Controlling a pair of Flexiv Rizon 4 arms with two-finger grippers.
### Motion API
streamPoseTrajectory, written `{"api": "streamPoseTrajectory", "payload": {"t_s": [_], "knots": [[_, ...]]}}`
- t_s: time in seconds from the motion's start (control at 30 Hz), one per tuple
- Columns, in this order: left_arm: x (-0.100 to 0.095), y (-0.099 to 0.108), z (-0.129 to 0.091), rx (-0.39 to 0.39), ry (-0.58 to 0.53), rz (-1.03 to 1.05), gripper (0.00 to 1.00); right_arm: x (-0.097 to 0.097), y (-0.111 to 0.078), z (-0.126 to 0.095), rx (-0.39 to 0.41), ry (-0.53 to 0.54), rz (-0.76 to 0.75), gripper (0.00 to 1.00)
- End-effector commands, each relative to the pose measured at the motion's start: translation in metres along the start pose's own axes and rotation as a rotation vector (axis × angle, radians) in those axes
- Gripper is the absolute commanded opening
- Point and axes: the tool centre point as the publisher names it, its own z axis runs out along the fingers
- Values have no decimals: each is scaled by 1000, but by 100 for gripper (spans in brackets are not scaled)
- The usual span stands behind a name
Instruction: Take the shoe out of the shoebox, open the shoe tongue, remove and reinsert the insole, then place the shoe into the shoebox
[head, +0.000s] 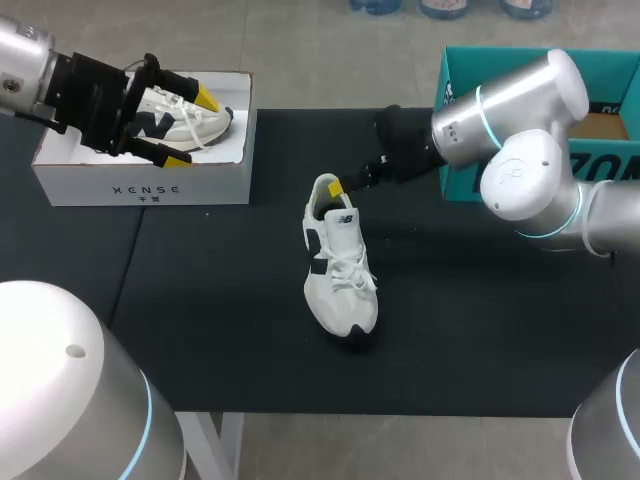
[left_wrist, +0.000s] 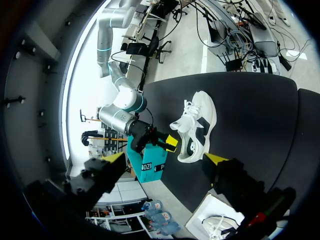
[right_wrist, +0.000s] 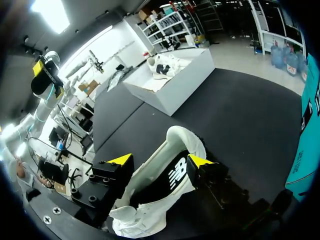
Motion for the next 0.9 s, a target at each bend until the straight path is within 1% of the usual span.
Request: {"api": "streamPoseTrajectory", "payload": {"t_s": [0.03, 0.07, 0.63, 0.67, 0.7, 0.73, 0.8, 0.87, 0.9], "knots": [[0, 0, 1, -1, 2, 1, 100, 7, 6, -16, 104, -214, -27, 0], [0, 0, 1, -1, 2, 1, 100, 7, 6, -17, 134, -266, -68, 0], [0, 0, 1, -1, 2, 1, 100, 7, 6, -17, 134, -266, -68, 0], [0, 0, 1, -1, 2, 1, 100, 11, 8, -16, 164, -316, -35, 0], [0, 0, 1, -1, 2, 1, 100, 15, 8, -14, 231, -401, -18, 0], [0, 0, 1, -1, 2, 1, 100, 19, 10, -12, 269, -471, -4, 0], [0, 0, 1, -1, 2, 1, 100, 24, 10, -7, 330, -575, 46, 0], [0, 0, 1, -1, 2, 1, 100, 25, 6, 0, 382, -640, 108, 0], [0, 0, 1, -1, 2, 1, 100, 25, 5, 3, 377, -655, 139, 0]]}}
